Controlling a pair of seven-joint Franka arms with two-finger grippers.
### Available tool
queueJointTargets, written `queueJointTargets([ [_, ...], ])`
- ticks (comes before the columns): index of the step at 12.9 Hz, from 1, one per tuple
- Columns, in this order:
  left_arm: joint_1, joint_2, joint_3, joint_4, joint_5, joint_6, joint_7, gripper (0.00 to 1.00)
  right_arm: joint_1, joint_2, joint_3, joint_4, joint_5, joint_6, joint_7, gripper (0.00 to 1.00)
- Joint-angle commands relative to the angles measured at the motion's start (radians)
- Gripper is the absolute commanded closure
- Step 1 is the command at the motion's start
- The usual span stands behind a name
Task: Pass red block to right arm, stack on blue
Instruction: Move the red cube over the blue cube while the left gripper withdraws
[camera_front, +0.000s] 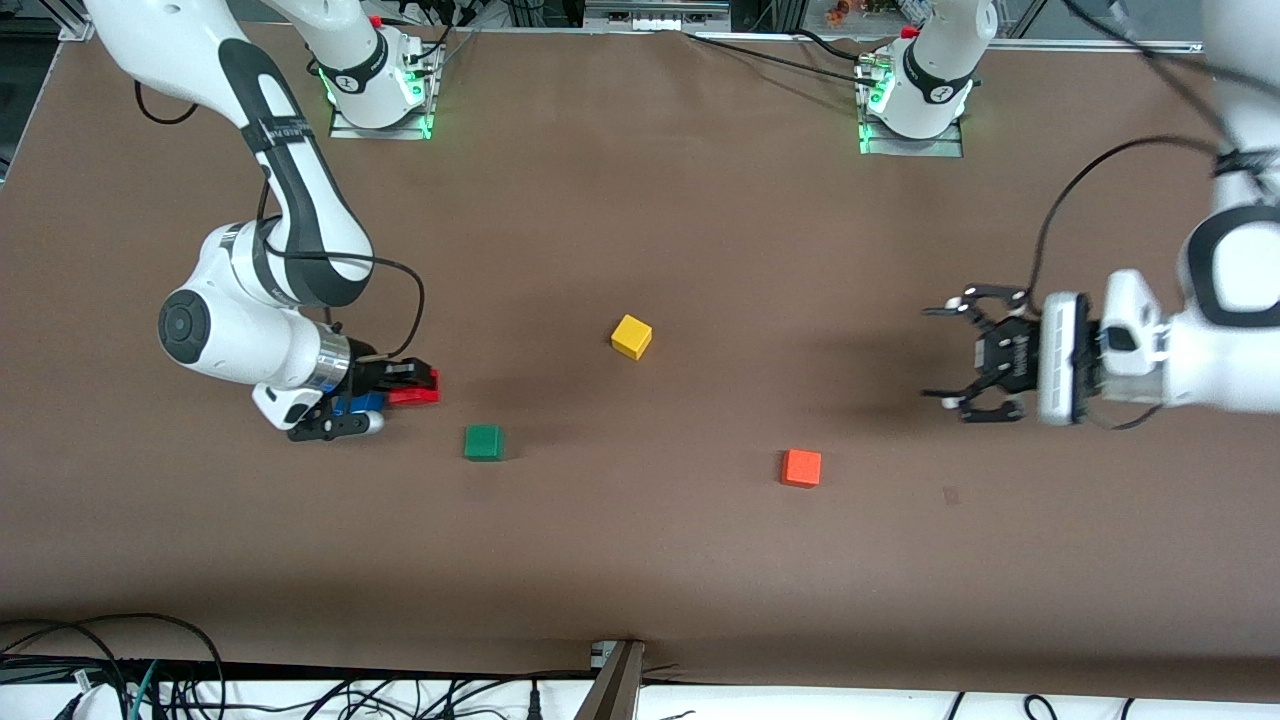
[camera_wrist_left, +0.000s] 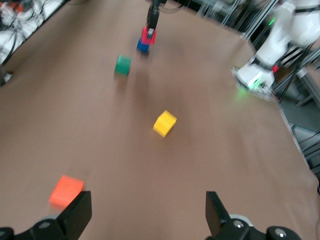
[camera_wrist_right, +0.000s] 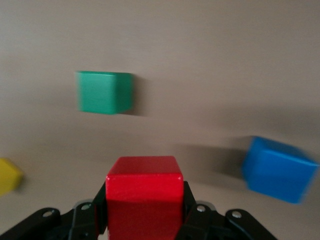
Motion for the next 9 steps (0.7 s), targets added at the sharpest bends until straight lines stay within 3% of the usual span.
queueJointTargets([
  [1, -0.003, -0.159, -0.004, -0.035, 0.16, -0.018, -0.187, 0.0, 0.002, 0.019, -0.034, 0.01, -0.211, -0.006, 0.023, 0.76],
  [3, -0.009, -0.209, -0.019, -0.036, 0.248, -0.035, -0.33, 0.0, 0.007, 0.041, -0.045, 0.013, -0.319, -0.003, 0.125, 0.77],
  [5, -0.027, -0.245, -0.021, -0.044, 0.317, -0.055, -0.456, 0.0, 0.01, 0.055, -0.045, 0.013, -0.325, 0.004, 0.178, 0.76],
  [7, -0.117, -0.29, 0.011, -0.052, 0.435, -0.062, -0.614, 0.0, -0.002, 0.062, -0.048, 0.016, -0.327, 0.004, 0.167, 0.76],
  [9, -0.225, -0.328, 0.089, -0.058, 0.518, -0.069, -0.788, 0.0, -0.005, 0.059, -0.049, 0.02, -0.327, 0.004, 0.167, 0.76],
])
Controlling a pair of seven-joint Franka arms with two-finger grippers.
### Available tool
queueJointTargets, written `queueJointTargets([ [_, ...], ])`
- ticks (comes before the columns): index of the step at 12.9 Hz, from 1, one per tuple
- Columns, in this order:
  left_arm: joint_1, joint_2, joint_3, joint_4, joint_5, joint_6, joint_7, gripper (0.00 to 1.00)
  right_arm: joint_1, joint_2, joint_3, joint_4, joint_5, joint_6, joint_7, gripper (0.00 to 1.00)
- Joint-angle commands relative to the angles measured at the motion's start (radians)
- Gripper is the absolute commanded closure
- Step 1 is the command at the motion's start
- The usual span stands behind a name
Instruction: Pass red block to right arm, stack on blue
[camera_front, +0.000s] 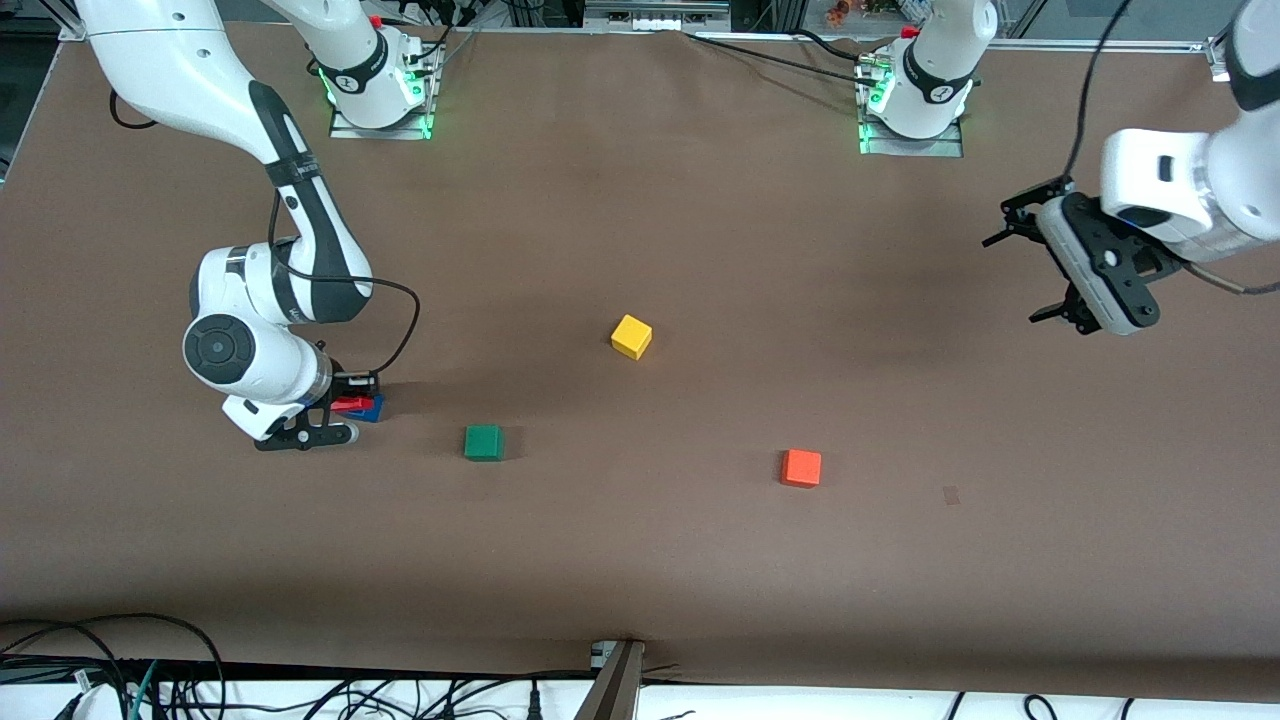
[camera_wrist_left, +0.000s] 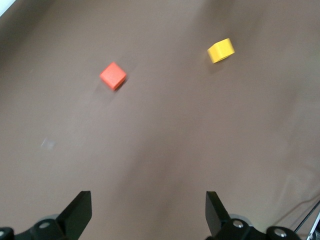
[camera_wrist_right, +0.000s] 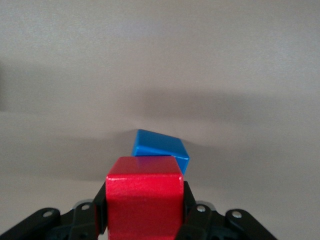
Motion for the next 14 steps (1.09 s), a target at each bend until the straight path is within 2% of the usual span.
queueJointTargets([
  [1, -0.154, -0.084, 0.118, -0.044, 0.148, -0.001, -0.217, 0.0, -0.008, 0.002, 0.0, 0.02, -0.017, -0.003, 0.016, 0.76],
  [2, -0.207, -0.084, 0.159, -0.044, 0.209, 0.012, -0.236, 0.0, -0.015, 0.003, 0.0, 0.019, -0.012, -0.002, 0.017, 0.76],
  [5, -0.215, -0.095, 0.236, -0.068, 0.214, 0.142, -0.27, 0.0, -0.023, 0.006, 0.001, 0.013, -0.009, 0.0, 0.016, 0.75],
  [7, -0.213, -0.117, 0.238, -0.085, 0.217, 0.266, -0.308, 0.0, -0.023, 0.006, 0.001, 0.012, -0.004, -0.002, 0.03, 0.75],
  [10, -0.181, -0.199, 0.239, -0.194, 0.216, 0.27, -0.449, 0.0, -0.026, 0.009, 0.003, 0.009, -0.001, 0.003, 0.031, 0.74],
  [12, -0.189, -0.224, 0.241, -0.201, 0.219, 0.182, -0.605, 0.0, -0.026, 0.009, 0.004, 0.008, 0.031, 0.004, 0.031, 0.71],
  [13, -0.193, -0.224, 0.241, -0.187, 0.222, 0.148, -0.661, 0.0, -0.026, 0.009, 0.003, 0.008, 0.061, 0.004, 0.03, 0.66],
  [14, -0.193, -0.219, 0.244, -0.181, 0.222, 0.144, -0.675, 0.0, -0.026, 0.009, 0.003, 0.008, 0.065, 0.003, 0.03, 0.22],
])
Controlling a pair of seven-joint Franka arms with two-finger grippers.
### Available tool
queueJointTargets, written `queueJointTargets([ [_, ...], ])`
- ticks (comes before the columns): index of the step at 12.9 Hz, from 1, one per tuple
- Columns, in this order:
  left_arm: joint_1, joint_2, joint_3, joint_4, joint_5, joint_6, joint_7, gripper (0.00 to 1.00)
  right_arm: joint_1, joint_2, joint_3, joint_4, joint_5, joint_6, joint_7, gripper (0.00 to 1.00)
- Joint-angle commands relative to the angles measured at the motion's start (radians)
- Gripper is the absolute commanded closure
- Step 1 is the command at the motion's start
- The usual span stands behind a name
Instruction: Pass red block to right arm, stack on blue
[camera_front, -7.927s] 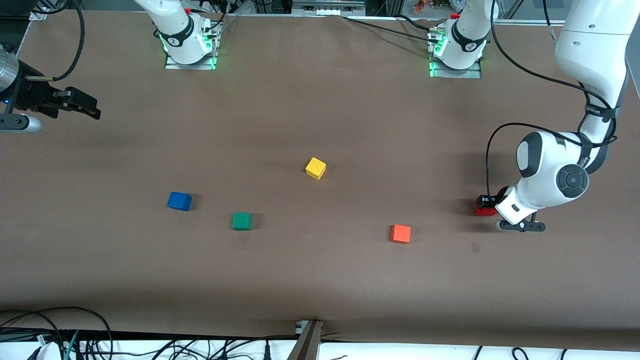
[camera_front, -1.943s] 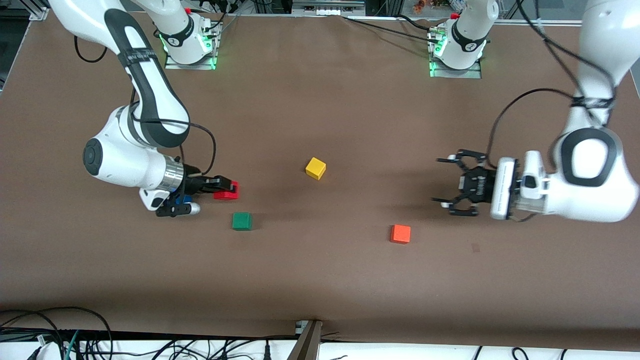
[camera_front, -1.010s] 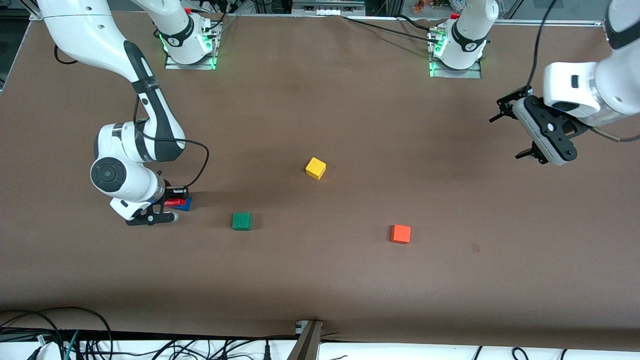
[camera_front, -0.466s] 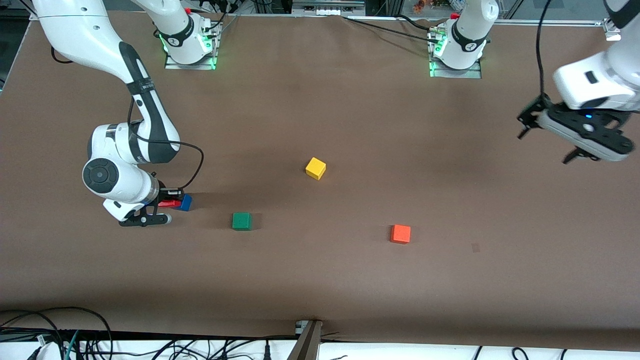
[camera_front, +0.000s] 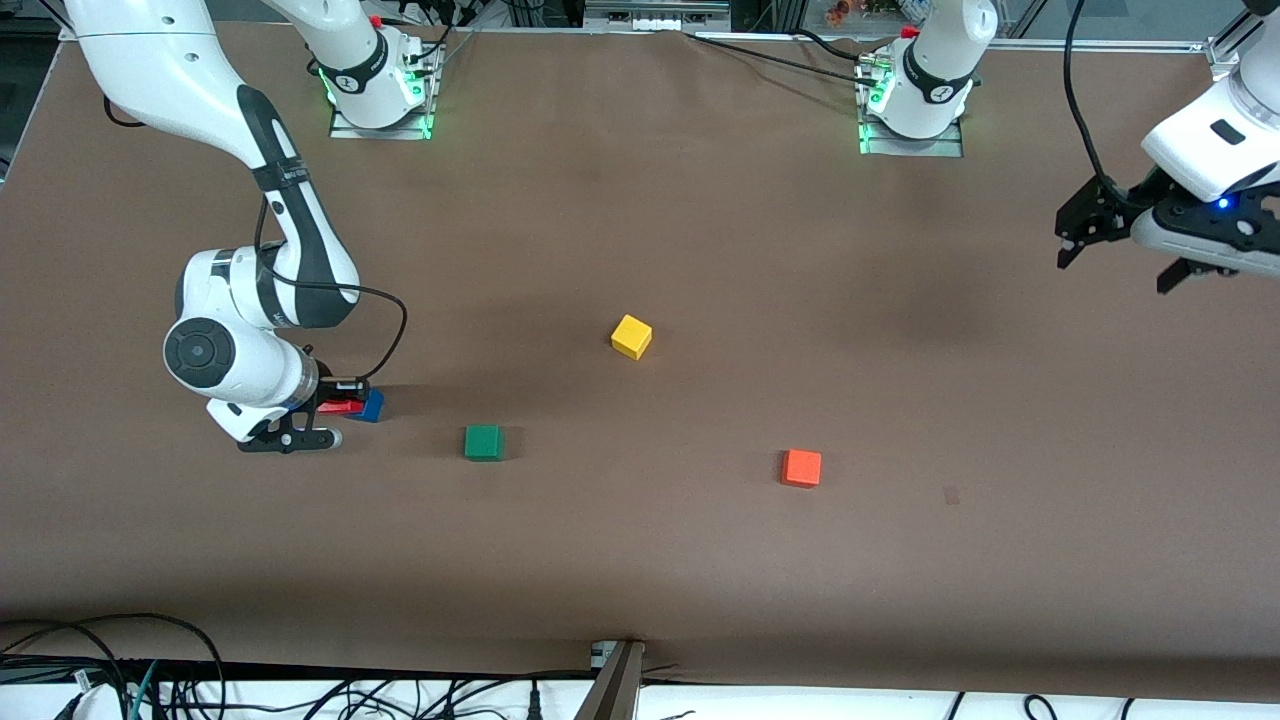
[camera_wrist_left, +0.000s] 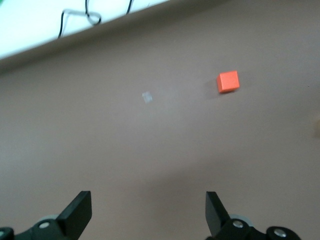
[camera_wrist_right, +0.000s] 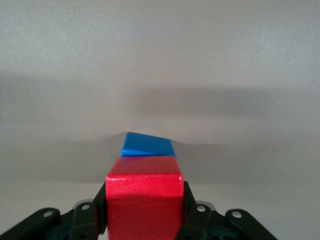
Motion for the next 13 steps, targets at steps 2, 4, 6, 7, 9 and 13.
queueJointTargets([
  [2, -0.006, -0.014, 0.03, -0.002, 0.021, -0.021, -0.066, 0.0, -0.009, 0.005, 0.007, 0.005, 0.024, 0.001, 0.007, 0.0],
  [4, -0.078, 0.003, 0.111, 0.021, 0.018, -0.047, -0.065, 0.0, -0.012, 0.002, 0.006, 0.006, 0.024, -0.004, 0.001, 0.0],
  [6, -0.107, 0.001, 0.145, 0.018, -0.006, -0.05, -0.066, 0.0, -0.012, -0.009, 0.006, 0.012, 0.024, -0.011, -0.004, 0.0],
  [7, -0.104, 0.003, 0.145, 0.019, -0.012, -0.05, -0.066, 0.0, -0.014, -0.027, 0.004, 0.014, 0.023, -0.013, -0.008, 0.0],
  [9, -0.101, 0.006, 0.137, 0.019, -0.012, -0.05, -0.065, 0.0, -0.014, -0.095, -0.008, 0.017, 0.023, -0.048, -0.01, 0.0],
  [13, -0.106, 0.007, 0.136, 0.016, -0.012, -0.07, -0.068, 0.0, -0.014, -0.236, -0.052, 0.057, 0.021, -0.121, -0.013, 0.0],
])
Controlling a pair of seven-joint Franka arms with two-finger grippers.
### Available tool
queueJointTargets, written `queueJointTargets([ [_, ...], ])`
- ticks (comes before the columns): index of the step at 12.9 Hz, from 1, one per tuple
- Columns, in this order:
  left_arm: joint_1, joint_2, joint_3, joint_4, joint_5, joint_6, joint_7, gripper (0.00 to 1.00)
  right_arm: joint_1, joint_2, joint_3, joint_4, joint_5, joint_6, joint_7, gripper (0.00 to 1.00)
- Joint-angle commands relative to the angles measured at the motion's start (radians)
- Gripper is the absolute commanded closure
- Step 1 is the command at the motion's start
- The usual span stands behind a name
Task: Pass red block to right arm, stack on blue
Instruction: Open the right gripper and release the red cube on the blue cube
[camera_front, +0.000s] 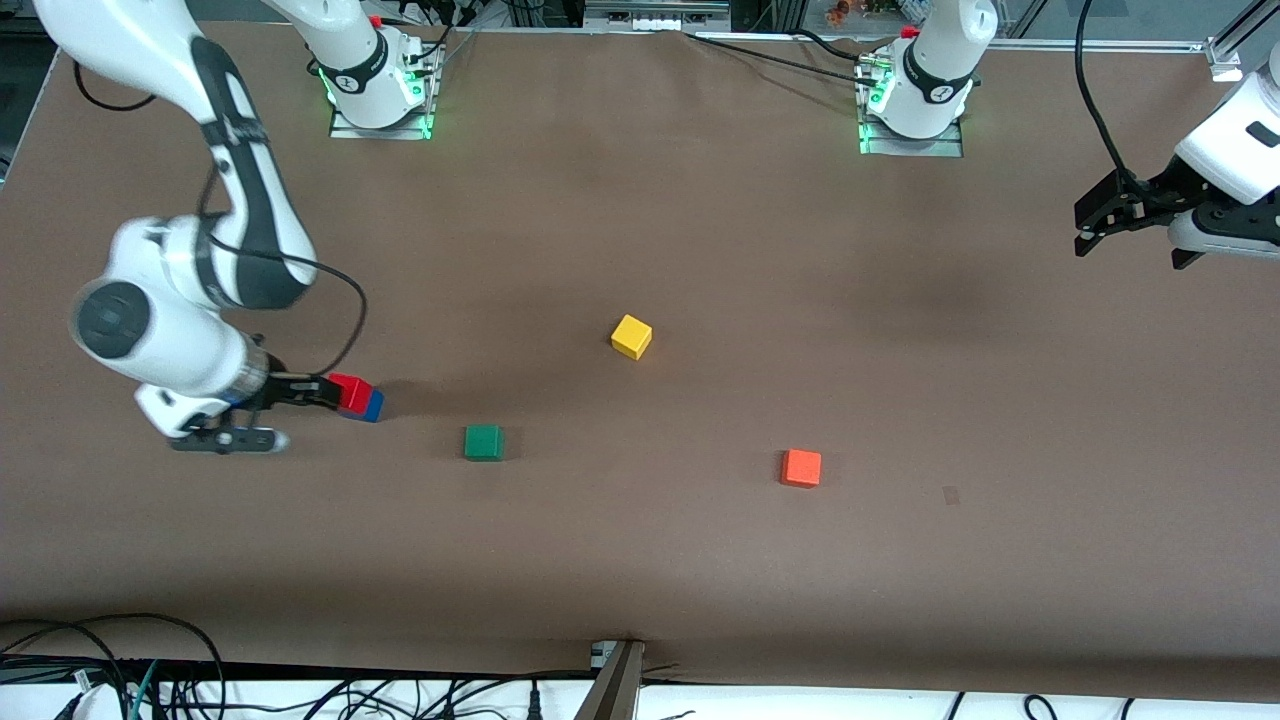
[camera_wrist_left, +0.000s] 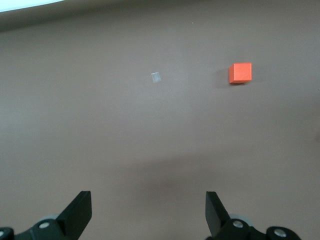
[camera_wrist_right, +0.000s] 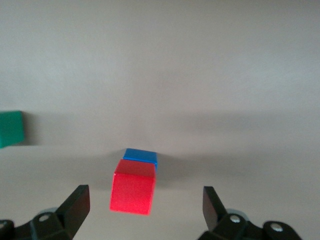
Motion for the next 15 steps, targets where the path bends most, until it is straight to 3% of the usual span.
queueJointTargets([
  [1, -0.011, 0.007, 0.008, 0.022, -0.009, -0.021, -0.005, 0.0, -0.005, -0.103, -0.019, 0.053, 0.012, -0.153, -0.012, 0.0],
  [4, -0.006, 0.005, 0.009, 0.027, -0.009, -0.026, -0.014, 0.0, -0.005, -0.106, -0.056, 0.294, 0.012, -0.522, -0.012, 0.0],
  [7, -0.003, 0.007, 0.017, 0.047, -0.017, -0.036, -0.043, 0.0, -0.004, -0.128, -0.061, 0.399, 0.012, -0.726, -0.009, 0.0],
  [8, -0.002, 0.008, 0.018, 0.048, -0.035, -0.038, -0.043, 0.0, -0.031, -0.172, -0.047, 0.399, 0.015, -0.726, -0.005, 0.0],
  [10, -0.002, 0.008, 0.017, 0.047, -0.037, -0.038, -0.035, 0.0, -0.173, -0.236, 0.09, 0.339, 0.016, -0.734, -0.006, 0.0],
  [11, -0.002, 0.011, 0.017, 0.048, -0.036, -0.038, -0.031, 0.0, -0.212, -0.276, 0.125, 0.268, 0.016, -0.725, 0.003, 0.0],
  [13, -0.002, 0.011, 0.017, 0.048, -0.036, -0.038, -0.031, 0.0, -0.217, -0.382, 0.125, 0.087, 0.01, -0.62, 0.003, 0.0],
  [15, -0.002, 0.013, 0.017, 0.048, -0.036, -0.036, -0.031, 0.0, -0.235, -0.389, 0.131, 0.069, 0.01, -0.565, 0.002, 0.0],
])
